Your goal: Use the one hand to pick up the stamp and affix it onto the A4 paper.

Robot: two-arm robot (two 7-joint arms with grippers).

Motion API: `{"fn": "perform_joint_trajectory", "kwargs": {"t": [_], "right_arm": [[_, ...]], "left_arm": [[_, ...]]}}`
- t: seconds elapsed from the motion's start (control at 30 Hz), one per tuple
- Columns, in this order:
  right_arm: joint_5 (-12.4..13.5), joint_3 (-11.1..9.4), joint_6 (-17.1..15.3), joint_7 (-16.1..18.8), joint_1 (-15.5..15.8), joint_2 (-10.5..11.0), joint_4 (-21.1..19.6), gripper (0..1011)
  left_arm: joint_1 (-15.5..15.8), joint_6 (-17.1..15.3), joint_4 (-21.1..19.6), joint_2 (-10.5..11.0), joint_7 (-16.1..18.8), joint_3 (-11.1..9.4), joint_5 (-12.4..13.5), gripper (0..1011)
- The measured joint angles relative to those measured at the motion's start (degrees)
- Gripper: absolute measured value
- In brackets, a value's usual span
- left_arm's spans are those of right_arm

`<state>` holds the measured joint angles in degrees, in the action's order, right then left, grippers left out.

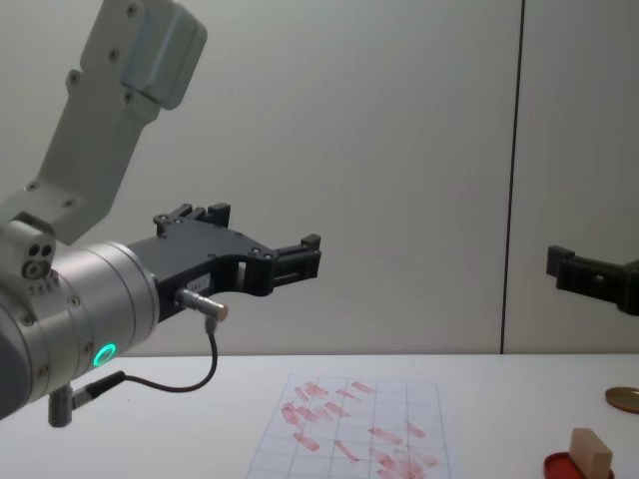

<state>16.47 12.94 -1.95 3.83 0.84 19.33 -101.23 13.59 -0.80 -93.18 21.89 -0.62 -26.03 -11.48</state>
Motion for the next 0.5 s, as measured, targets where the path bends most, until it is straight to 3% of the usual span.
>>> {"fn": "perform_joint_trajectory", "kwargs": {"t": [0.5], "right_arm": [[0.00, 0.00, 0.00, 0.00, 0.00, 0.00, 0.00, 1001]], "left_arm": [[0.00, 0.00, 0.00, 0.00, 0.00, 0.00, 0.00, 993]]}}
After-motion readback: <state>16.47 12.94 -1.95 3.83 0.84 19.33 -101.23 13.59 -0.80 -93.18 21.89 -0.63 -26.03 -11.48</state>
